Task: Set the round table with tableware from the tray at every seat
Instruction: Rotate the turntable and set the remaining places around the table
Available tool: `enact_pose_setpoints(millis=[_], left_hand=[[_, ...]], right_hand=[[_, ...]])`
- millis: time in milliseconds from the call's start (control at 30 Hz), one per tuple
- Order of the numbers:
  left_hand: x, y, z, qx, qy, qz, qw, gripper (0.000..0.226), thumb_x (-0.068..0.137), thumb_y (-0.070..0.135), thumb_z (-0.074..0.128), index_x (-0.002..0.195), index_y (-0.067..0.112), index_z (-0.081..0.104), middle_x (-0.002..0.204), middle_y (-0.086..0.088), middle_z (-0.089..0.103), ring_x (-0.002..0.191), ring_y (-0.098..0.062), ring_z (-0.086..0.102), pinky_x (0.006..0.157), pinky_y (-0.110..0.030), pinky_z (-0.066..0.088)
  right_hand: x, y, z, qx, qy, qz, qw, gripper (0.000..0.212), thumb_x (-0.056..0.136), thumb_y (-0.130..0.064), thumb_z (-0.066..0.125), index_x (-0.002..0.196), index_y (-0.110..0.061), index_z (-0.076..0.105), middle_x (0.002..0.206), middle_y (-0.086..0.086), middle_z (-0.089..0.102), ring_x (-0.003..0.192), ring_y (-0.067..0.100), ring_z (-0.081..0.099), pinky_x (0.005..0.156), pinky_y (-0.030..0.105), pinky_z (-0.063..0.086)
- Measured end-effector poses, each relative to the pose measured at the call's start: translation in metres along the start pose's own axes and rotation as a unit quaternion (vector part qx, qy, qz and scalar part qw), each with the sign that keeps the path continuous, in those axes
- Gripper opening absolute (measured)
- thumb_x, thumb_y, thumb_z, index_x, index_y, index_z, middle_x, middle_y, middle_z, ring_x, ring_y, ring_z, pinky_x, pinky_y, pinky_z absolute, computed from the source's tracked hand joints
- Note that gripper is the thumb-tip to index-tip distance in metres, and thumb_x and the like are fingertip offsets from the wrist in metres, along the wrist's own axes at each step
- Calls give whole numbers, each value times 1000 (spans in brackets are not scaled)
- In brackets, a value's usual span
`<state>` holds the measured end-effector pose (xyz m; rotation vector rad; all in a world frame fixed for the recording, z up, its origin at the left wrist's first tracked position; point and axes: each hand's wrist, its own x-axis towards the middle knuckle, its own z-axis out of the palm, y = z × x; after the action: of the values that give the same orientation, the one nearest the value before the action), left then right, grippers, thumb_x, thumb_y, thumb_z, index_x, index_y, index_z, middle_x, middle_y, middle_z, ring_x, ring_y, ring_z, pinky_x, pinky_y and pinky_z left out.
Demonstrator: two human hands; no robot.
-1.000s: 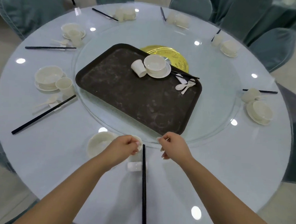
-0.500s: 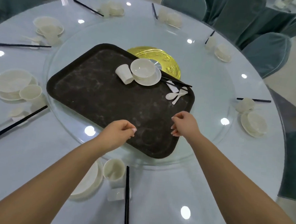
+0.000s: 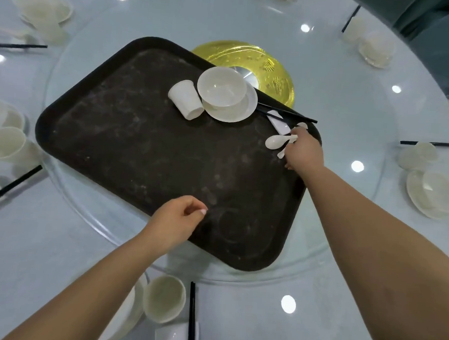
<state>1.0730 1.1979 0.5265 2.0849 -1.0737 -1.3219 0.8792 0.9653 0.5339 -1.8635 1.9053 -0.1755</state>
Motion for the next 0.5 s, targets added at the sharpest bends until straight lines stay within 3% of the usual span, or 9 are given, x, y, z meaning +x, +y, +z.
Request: enact_pose_setpoints(millis=[67, 167, 300, 500], left_hand=[[1, -3, 1, -5, -1, -1, 1000, 8, 94, 32, 59, 91, 36, 66, 89, 14, 69, 89, -4, 63, 81, -29, 53], [0, -7, 2, -5, 10, 6, 1000, 9, 93, 33, 59, 90, 37, 66, 88, 16, 69, 88, -3, 64, 81, -28, 54], [-7, -6, 7, 1, 15, 18, 1000, 9, 94, 31, 59, 92, 36, 66, 90, 18, 68, 89, -1, 62, 80, -23, 52], [-27, 8, 9, -61, 21, 29, 997, 13, 94, 23, 59, 92, 33, 68, 93, 13, 70, 91, -2, 63, 81, -18, 50]], right_hand=[[9, -2, 0, -50, -16, -1, 999, 42, 91, -4, 43, 130, -14, 50, 116, 16, 63, 99, 36, 64, 88, 45, 54], [14, -2, -1, -66, -36, -4, 997, 28, 91, -6, 44, 117, -11, 55, 104, 17, 65, 90, 35, 65, 83, 43, 56], [6, 2, 1, -91, -11, -37, 995, 12, 93, -11, 50, 101, -11, 59, 98, 14, 67, 90, 32, 63, 81, 39, 52], [-46, 3, 7, 84, 3, -42, 996, 11, 92, -31, 61, 83, -26, 56, 80, 0, 66, 72, 21, 64, 67, 32, 51]])
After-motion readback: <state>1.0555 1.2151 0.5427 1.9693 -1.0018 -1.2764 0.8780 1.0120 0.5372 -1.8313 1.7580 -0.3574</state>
